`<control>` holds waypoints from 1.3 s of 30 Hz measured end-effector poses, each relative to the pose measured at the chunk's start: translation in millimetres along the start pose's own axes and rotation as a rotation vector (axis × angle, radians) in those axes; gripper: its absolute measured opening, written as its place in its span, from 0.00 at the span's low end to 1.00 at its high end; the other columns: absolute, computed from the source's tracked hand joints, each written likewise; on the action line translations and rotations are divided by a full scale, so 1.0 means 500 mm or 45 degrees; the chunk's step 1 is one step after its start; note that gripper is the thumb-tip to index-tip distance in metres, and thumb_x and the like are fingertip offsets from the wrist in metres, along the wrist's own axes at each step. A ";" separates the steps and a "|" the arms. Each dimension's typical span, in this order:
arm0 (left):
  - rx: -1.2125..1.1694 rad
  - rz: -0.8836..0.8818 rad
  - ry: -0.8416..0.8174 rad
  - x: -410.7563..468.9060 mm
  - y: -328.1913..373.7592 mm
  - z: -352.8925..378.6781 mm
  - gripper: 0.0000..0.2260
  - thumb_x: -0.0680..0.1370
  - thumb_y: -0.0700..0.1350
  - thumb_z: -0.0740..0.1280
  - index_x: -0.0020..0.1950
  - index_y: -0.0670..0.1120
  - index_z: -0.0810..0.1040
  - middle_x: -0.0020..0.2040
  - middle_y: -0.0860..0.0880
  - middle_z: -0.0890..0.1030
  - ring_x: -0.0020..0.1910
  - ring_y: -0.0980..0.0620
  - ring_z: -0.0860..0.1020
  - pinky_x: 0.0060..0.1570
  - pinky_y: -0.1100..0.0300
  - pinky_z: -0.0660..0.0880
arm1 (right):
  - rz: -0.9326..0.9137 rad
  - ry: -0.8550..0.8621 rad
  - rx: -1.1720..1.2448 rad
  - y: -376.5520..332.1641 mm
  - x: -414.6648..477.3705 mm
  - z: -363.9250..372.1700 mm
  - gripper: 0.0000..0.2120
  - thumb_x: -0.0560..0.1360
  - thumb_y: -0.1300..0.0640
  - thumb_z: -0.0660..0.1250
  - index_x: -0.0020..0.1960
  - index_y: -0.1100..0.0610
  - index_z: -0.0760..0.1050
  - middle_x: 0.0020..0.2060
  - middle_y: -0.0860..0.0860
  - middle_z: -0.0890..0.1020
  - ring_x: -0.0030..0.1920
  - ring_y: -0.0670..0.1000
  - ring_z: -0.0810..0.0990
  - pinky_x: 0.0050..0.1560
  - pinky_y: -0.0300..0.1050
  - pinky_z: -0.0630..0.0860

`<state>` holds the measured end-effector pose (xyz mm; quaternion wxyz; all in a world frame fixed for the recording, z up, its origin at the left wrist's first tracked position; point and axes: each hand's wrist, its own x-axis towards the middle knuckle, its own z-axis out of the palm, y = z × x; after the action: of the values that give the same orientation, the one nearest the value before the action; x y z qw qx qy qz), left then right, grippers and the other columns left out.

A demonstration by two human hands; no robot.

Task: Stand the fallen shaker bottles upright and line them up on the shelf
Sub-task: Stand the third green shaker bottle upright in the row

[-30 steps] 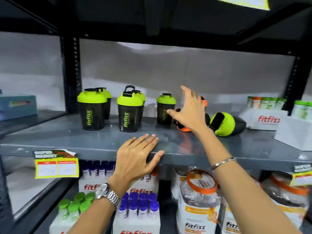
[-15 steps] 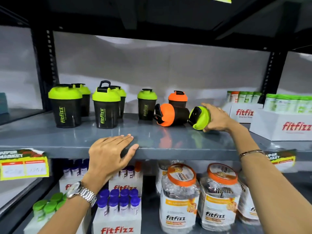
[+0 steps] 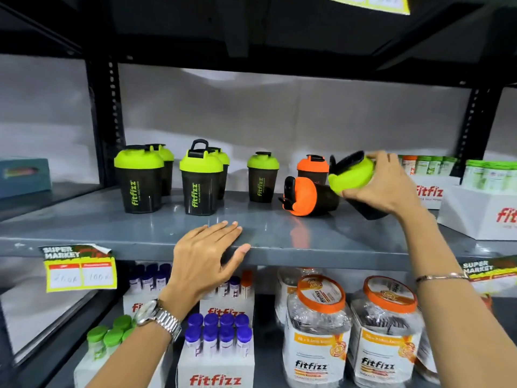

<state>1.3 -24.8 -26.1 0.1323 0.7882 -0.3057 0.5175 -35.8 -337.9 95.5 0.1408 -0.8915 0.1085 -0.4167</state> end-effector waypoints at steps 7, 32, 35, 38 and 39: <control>0.012 -0.037 -0.011 -0.010 -0.029 -0.013 0.19 0.75 0.56 0.60 0.50 0.46 0.85 0.48 0.49 0.85 0.51 0.52 0.82 0.51 0.55 0.77 | 0.026 -0.039 0.601 -0.208 -0.003 0.013 0.44 0.53 0.37 0.75 0.62 0.55 0.67 0.59 0.54 0.74 0.60 0.54 0.74 0.59 0.51 0.72; -0.093 -0.048 -0.026 -0.013 -0.031 -0.021 0.19 0.75 0.57 0.60 0.48 0.46 0.85 0.47 0.50 0.86 0.48 0.53 0.83 0.50 0.55 0.79 | 0.303 -0.242 0.600 -0.291 -0.017 0.234 0.47 0.62 0.43 0.72 0.71 0.59 0.53 0.68 0.59 0.69 0.68 0.62 0.66 0.66 0.55 0.62; -0.099 -0.064 -0.046 -0.013 -0.031 -0.020 0.20 0.75 0.58 0.59 0.48 0.46 0.85 0.47 0.50 0.86 0.48 0.54 0.83 0.50 0.55 0.79 | 0.304 -0.169 0.434 -0.301 -0.022 0.239 0.51 0.58 0.36 0.73 0.71 0.59 0.55 0.69 0.62 0.67 0.69 0.63 0.62 0.68 0.56 0.59; -0.100 -0.072 -0.052 -0.013 -0.031 -0.020 0.20 0.75 0.58 0.59 0.49 0.47 0.85 0.48 0.50 0.86 0.49 0.54 0.83 0.51 0.55 0.78 | 0.285 -0.066 0.296 -0.306 -0.025 0.237 0.53 0.55 0.30 0.72 0.69 0.59 0.58 0.67 0.62 0.68 0.69 0.64 0.63 0.67 0.57 0.59; -0.102 -0.072 -0.054 -0.013 -0.031 -0.020 0.20 0.75 0.58 0.59 0.49 0.47 0.85 0.48 0.50 0.86 0.49 0.54 0.83 0.51 0.55 0.78 | 0.288 -0.064 0.302 -0.304 -0.023 0.236 0.52 0.56 0.31 0.72 0.69 0.59 0.59 0.67 0.61 0.69 0.69 0.63 0.63 0.67 0.57 0.58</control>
<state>1.9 -5.1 -26.1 0.1720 0.8013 -0.3066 0.4841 59.8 -173.0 66.9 0.2936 -0.8609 0.1546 -0.3856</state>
